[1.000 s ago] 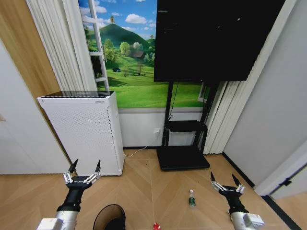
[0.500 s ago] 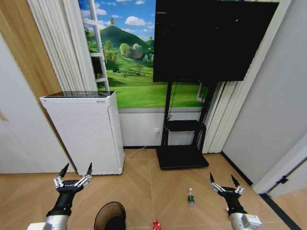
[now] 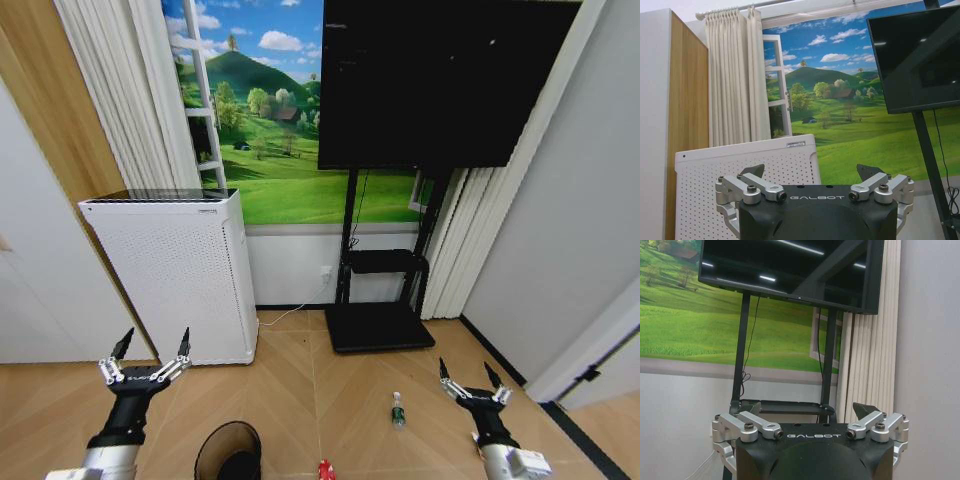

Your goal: Pick up the trash bin and place the garbage on the floor into it.

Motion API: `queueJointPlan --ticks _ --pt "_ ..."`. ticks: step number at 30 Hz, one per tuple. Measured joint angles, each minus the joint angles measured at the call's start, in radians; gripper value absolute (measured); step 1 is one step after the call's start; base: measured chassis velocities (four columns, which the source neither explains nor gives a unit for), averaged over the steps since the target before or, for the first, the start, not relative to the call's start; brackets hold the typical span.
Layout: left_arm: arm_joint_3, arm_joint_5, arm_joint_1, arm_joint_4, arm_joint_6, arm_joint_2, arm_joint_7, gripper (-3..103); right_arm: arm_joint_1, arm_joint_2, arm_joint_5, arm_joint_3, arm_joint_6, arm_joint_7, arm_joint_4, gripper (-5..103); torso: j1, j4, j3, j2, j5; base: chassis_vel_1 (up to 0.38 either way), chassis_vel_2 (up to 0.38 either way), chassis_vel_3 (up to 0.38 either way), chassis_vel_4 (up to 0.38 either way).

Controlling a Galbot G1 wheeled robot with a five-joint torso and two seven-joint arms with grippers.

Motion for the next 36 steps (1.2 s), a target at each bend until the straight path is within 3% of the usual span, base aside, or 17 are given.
queueJointPlan --ticks 10,36 --pt "-0.008 -0.004 0.021 0.02 -0.016 -0.008 0.0 100 -0.002 0.005 -0.005 0.0 0.001 -0.002 -0.009 100 -0.01 0.0 -0.013 -0.023 0.0 0.0 0.0 0.0 0.0" --pt "0.016 0.014 0.02 0.054 -0.026 -0.022 0.003 100 0.003 -0.011 0.008 0.013 0.041 -0.007 -0.023 100 -0.061 0.0 -0.088 -0.149 0.0 0.0 0.0 0.0 0.0"
